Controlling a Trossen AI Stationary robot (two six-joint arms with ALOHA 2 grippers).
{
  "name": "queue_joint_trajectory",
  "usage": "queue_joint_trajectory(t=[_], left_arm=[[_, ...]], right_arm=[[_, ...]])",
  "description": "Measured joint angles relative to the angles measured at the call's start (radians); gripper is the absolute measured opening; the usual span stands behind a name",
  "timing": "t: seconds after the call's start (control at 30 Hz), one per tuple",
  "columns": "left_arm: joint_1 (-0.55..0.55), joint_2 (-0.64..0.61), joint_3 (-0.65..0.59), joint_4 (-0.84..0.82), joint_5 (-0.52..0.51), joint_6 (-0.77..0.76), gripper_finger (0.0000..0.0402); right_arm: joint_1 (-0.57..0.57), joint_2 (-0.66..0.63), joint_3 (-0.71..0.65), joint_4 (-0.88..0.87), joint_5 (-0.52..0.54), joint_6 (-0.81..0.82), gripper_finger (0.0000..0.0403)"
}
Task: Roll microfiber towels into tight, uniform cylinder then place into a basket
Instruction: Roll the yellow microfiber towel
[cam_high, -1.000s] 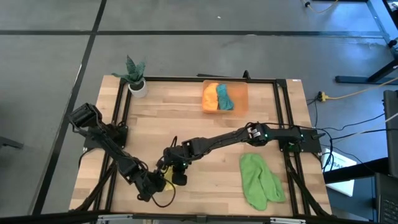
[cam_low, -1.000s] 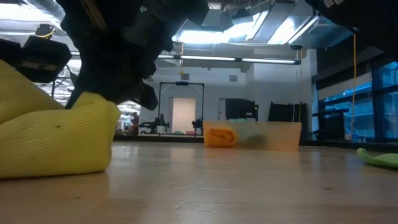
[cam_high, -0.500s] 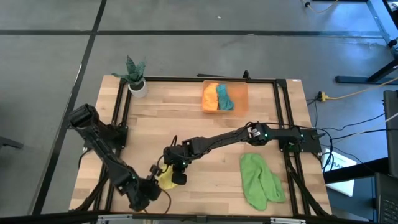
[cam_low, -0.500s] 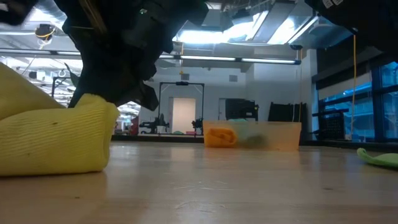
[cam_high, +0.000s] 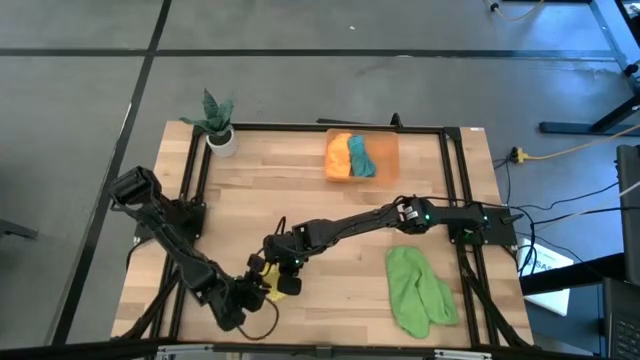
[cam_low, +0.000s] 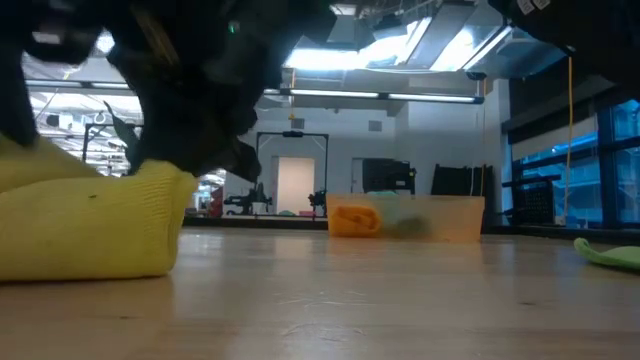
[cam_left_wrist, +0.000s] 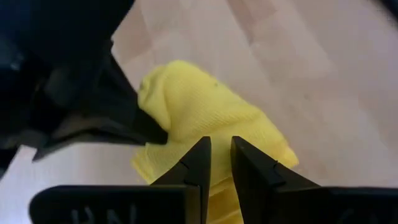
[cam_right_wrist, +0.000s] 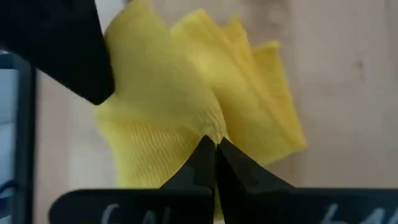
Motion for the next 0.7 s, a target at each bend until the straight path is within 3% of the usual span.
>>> queue_joint_trajectory(t=[0.43,0.7], left_arm=[[0.031,0.001,-0.085,-0.028,0.090,-0.165,0.0055],[0.060,0.000,-0.128,0.012,0.131,-0.168,0.0055]], right_arm=[[0.004,0.000,0.002,-0.022,0.006,-0.030,0.0006],[0.017,0.000,0.002,-0.024,0.006,-0.085,0.0012]])
